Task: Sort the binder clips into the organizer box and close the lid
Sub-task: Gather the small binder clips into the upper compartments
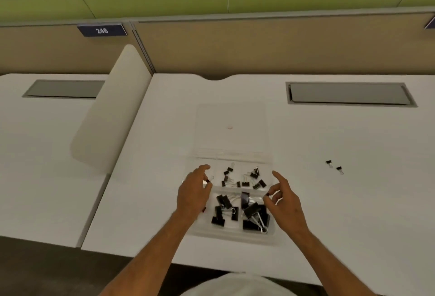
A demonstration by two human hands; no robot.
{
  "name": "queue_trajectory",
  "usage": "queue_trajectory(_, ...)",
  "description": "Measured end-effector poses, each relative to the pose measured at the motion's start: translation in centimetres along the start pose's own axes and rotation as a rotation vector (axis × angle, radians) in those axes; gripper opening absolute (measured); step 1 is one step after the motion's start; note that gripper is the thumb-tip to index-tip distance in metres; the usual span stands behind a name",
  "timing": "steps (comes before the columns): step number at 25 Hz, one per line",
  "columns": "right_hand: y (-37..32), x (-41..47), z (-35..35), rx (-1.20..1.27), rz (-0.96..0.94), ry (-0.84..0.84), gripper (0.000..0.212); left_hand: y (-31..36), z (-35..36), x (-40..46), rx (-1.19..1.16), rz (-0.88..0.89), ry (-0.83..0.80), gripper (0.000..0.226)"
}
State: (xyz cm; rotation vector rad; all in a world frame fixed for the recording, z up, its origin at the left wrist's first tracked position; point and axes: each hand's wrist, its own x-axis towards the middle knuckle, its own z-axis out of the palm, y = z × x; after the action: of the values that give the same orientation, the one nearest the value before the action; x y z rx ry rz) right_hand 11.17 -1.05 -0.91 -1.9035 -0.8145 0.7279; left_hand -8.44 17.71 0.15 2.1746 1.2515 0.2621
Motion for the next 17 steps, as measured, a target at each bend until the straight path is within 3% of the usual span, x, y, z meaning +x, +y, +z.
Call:
queue_trajectory(12, -2.4, 1.0, 6.0, -0.045, 0.084, 0.0, 0.072, -4.5, -1.4, 5.0, -0.042, -0.023, -0.111, 0.048)
queue_trajectory(17, -5.4, 5.1, 9.3, -0.129, 0.016, -0.127, 0.073, -5.1, -2.6, 4.2, -0.159, -0.048, -0.029, 0.048)
